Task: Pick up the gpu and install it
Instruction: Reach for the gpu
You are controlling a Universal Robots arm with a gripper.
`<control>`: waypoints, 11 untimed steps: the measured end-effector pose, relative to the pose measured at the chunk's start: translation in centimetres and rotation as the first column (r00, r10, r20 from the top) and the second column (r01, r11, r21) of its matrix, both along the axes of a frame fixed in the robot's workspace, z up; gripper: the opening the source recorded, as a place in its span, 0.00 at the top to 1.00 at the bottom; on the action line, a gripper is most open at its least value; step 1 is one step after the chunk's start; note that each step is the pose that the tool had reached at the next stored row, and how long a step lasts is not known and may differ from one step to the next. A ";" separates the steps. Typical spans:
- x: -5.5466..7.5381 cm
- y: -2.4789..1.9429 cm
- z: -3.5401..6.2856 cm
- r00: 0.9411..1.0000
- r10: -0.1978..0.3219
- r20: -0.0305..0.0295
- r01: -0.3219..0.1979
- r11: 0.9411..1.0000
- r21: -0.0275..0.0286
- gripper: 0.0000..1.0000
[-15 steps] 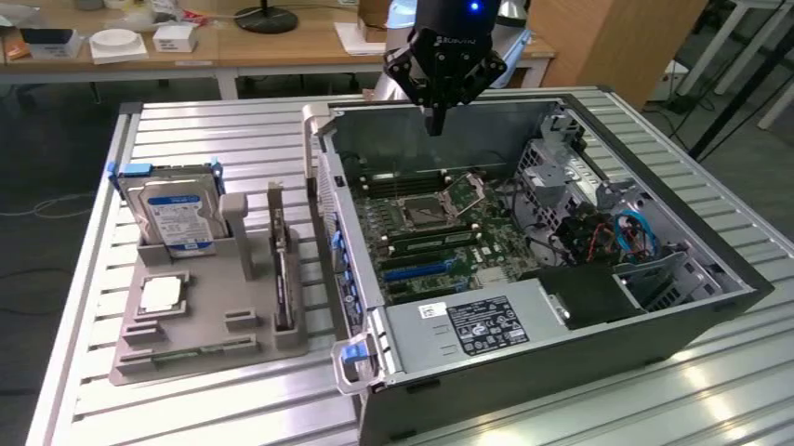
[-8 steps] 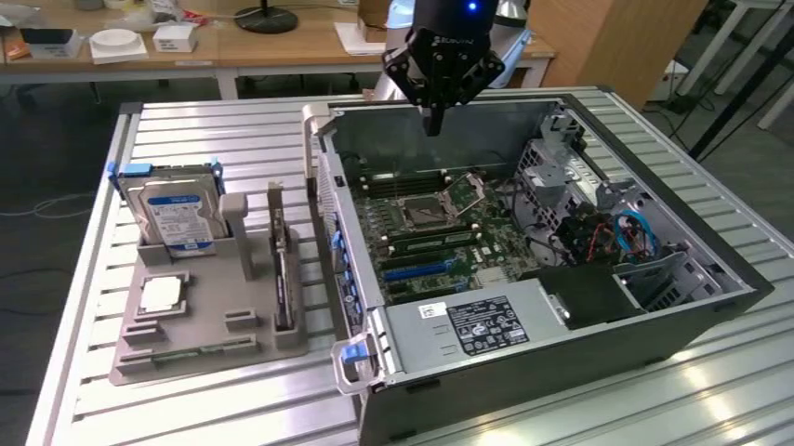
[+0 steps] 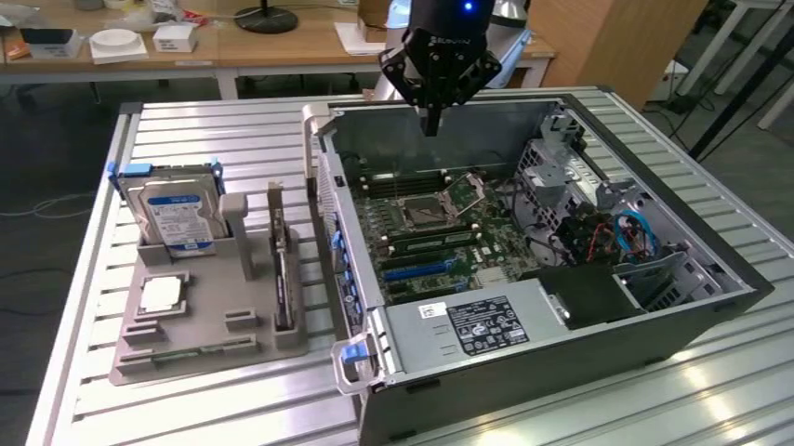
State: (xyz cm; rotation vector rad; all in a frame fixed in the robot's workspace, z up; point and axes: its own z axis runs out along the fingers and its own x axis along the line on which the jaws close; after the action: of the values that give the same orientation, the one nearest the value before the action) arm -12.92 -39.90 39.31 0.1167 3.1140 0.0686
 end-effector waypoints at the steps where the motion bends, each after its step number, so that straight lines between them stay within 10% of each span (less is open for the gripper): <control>1: -0.2 0.00 -0.01 1.000 0.000 0.000 0.000 1.000 0.000 0.89; 11: -4.4 0.00 -0.12 1.000 0.000 0.000 0.000 1.000 -0.001 0.89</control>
State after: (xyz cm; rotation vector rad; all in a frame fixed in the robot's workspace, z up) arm -17.35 -39.89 39.20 0.1161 3.1140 0.0670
